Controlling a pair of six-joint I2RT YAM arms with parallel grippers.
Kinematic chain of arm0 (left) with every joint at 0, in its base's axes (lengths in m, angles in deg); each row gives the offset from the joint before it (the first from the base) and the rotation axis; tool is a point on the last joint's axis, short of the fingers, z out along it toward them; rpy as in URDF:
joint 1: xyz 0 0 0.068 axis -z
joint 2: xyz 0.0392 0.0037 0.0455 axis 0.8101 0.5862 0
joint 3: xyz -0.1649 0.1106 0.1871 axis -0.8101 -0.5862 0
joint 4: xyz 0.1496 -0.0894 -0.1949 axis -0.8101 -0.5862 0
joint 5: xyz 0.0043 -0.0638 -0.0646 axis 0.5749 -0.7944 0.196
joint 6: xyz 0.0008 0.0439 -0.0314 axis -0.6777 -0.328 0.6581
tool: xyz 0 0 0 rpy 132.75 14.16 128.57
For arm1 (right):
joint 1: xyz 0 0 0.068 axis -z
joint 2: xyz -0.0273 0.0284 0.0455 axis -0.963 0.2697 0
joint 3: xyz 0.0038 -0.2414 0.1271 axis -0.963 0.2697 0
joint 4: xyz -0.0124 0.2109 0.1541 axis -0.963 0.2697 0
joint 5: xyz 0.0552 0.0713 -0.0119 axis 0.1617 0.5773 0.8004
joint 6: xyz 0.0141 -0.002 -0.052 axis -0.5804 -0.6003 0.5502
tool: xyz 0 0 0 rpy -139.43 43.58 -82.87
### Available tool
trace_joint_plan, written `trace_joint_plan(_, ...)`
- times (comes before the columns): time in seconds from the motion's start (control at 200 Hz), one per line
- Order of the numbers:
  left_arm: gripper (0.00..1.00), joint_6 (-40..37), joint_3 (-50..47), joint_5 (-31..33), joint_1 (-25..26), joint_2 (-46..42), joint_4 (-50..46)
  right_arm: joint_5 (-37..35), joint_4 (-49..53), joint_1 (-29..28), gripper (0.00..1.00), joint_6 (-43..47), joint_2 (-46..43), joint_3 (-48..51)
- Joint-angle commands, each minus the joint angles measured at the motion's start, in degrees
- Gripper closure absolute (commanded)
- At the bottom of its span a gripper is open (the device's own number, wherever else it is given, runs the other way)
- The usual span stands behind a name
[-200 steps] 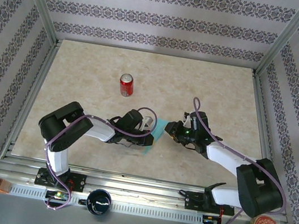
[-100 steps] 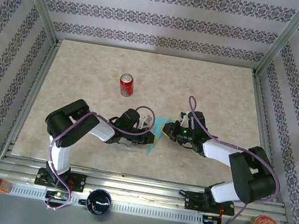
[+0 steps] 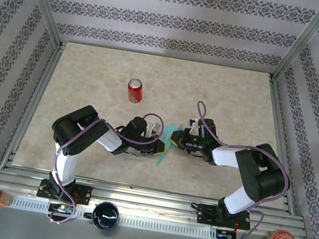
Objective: Fold a paper plane with a square sheet of paper (pick it up from the middle)
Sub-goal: Fold the wing for the fifth time at the center of the table.
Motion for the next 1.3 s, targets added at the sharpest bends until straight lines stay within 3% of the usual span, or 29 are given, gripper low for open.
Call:
trace_joint_plan(0.0, 1.00, 2.4, -1.4, -1.0, -0.4, 1.7, 3.6, 1.8, -3.6, 1.1, 0.90, -0.4, 1.9, -0.7)
trace_joint_plan(0.65, 1.00, 4.8, -3.9, 1.1, -1.0, 1.1, 2.0, 6.9, -8.5, 4.7, 0.88, 0.2, 8.9, -2.3)
trace_joint_plan(1.294, 1.00, 6.3, -3.8, 0.5, -1.3, 2.3, 0.6, 7.8, -7.0, 4.3, 0.87, 0.7, 8.7, -2.7)
